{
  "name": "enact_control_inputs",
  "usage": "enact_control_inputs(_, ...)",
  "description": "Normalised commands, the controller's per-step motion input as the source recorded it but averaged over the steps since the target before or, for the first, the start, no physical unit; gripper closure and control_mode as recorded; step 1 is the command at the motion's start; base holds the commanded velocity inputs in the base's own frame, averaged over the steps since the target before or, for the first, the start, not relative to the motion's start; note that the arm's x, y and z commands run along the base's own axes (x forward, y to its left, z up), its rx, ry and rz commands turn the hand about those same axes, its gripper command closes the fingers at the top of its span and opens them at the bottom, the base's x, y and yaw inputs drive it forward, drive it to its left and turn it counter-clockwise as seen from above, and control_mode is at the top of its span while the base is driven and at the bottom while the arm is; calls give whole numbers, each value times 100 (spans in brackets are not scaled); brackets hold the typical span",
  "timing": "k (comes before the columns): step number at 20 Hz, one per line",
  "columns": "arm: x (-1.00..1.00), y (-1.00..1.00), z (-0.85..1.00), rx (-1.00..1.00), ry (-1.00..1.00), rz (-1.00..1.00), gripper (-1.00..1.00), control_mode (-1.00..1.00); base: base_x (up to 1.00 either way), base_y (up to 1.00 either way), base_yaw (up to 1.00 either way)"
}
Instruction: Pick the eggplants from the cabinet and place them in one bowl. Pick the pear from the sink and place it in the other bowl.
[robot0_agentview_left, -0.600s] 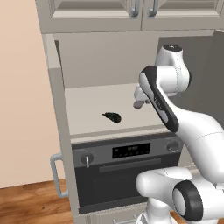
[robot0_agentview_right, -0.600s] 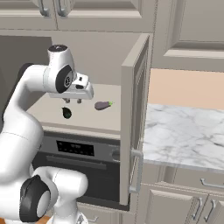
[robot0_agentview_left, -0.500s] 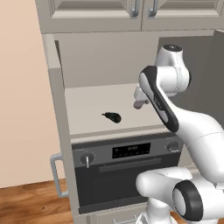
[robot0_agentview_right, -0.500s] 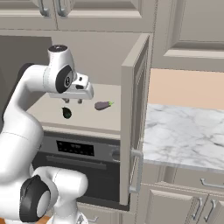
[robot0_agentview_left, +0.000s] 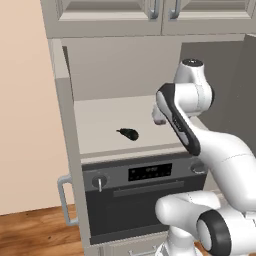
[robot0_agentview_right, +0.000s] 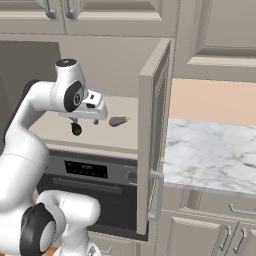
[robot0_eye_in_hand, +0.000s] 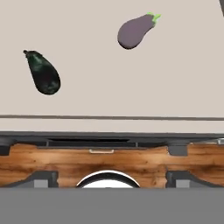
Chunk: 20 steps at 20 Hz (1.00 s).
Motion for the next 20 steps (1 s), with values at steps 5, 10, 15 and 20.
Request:
enact_control_inputs(5, 11, 0, -25, 0, 0, -27, -100, -100, 0, 0, 0)
enact_control_inputs(10, 23, -2, -18, 0, 0, -27, -100, -100, 0, 0, 0)
enact_control_inputs(15, 51, -13, -15, 0, 0, -20, -100, -100, 0, 0, 0)
enact_control_inputs(20, 61, -17, -12, 0, 0, -16, -100, -100, 0, 0, 0)
